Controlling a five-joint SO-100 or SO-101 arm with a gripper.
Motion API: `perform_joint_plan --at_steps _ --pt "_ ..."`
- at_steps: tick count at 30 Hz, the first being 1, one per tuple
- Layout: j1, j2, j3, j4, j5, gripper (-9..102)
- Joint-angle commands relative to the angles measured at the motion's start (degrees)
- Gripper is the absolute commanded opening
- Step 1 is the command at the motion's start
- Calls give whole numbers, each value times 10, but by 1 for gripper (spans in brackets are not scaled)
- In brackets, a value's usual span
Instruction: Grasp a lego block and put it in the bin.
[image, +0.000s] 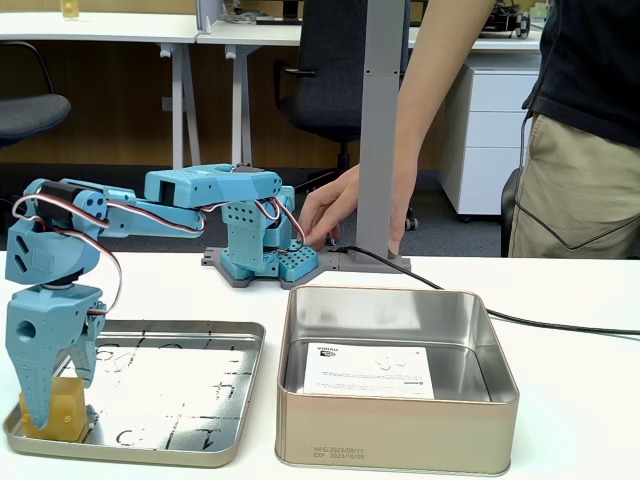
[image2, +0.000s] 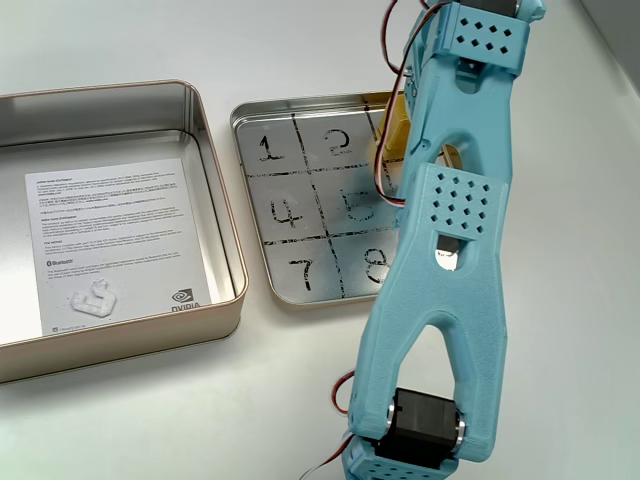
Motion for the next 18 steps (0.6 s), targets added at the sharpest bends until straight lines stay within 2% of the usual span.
perform_joint_plan --at_steps 1,18 --pt "3 16 -23 -1 3 33" --pt "8 12 -23 34 4 19"
